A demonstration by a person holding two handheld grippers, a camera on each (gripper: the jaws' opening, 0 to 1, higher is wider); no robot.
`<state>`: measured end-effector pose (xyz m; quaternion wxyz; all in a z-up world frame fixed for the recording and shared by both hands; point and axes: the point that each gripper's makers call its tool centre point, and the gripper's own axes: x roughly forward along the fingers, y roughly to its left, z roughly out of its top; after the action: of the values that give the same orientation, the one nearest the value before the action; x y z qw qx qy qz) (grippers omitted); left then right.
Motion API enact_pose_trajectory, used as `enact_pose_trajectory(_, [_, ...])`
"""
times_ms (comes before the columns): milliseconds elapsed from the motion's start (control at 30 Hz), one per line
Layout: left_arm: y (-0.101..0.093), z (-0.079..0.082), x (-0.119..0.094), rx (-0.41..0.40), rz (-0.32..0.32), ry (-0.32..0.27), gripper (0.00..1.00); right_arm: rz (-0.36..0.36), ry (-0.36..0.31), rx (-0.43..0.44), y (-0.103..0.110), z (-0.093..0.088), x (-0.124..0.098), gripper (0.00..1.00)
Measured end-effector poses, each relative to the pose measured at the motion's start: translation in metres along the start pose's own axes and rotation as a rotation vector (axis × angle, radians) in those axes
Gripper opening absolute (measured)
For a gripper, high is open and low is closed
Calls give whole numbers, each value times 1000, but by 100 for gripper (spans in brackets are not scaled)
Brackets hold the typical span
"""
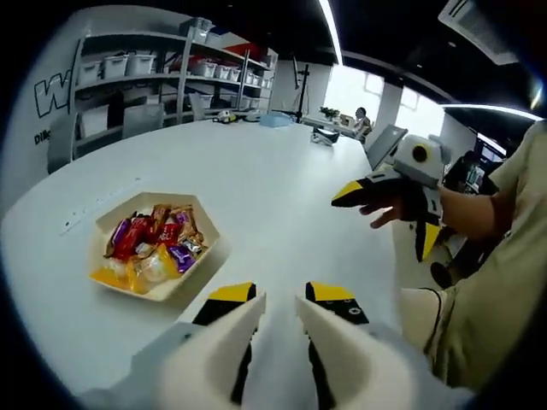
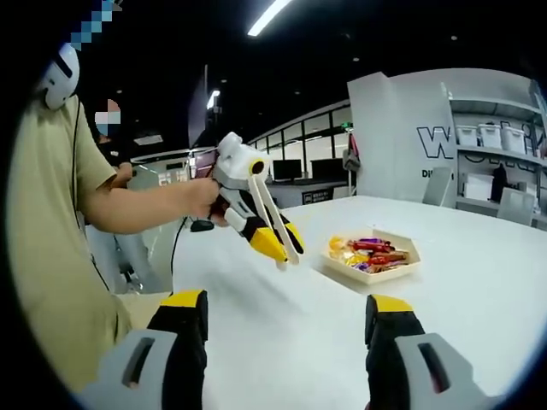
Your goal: Place the target food into the container with the food tongs after gripping and lifting it, then release it inside without dropping or visibly crushing the food.
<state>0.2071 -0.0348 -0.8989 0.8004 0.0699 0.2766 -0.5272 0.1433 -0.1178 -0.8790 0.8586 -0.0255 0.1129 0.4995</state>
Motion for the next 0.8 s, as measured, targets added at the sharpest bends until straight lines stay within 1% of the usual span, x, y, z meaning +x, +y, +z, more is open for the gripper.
enact_pose_trajectory(567, [-12,1,0,-25,-60,-66,22,25,-17,-2,2,7,5,68])
enact_pose_trajectory(667, [-17,4,-1,-49,-86,-99,22,34,-17,-2,3,7,6,65])
enact_pose_trajectory(800, [-21,8,-1,-61,-109,-125,22,44,-21,-2,3,9,8,62])
